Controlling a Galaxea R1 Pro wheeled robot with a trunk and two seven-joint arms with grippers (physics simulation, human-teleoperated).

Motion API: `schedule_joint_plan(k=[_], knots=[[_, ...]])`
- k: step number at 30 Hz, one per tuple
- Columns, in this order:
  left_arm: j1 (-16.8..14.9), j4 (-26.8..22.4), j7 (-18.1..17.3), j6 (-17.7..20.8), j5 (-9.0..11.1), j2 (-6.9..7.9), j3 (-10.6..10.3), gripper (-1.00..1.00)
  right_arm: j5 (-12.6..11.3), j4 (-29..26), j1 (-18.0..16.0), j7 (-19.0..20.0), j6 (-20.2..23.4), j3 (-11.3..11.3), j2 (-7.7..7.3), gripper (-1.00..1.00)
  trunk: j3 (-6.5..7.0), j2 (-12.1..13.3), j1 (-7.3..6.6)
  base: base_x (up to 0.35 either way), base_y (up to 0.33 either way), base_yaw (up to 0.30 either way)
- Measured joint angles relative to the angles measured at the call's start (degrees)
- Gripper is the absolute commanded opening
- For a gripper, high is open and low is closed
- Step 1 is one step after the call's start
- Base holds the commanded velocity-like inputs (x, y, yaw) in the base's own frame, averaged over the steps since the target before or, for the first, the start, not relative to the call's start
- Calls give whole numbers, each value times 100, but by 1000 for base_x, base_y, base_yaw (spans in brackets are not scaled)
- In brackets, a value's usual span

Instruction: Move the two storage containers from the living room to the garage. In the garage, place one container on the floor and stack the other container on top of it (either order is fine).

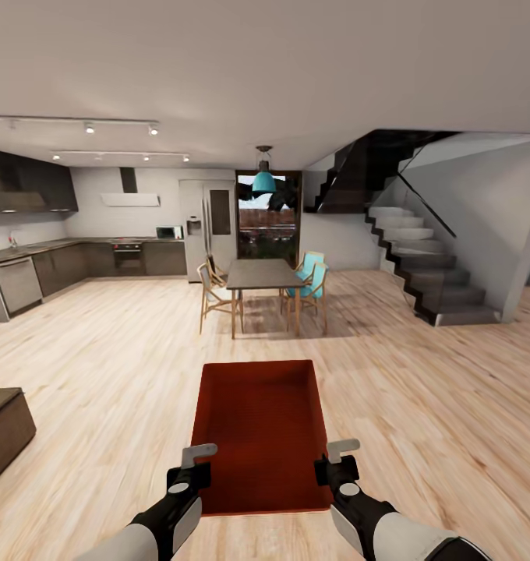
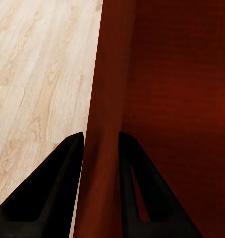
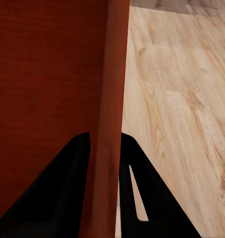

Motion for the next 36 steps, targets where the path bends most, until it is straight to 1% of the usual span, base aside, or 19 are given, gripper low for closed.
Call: schedule_joint_plan(k=[6, 9, 36], knots=[[-1, 1, 0, -1, 2, 0, -1, -100, 0, -1, 0, 0, 0, 1, 0, -100, 0, 0, 0, 321, 0, -1], [-1, 3, -1, 0, 2, 0, -1, -100, 1, -1, 1, -1, 1, -1, -1, -100, 0, 0, 0, 321, 0, -167], [-2, 2, -1, 0, 1, 0, -1, -100, 0, -2, 1, -1, 0, 0, -1, -100, 0, 0, 0, 321, 0, -284]])
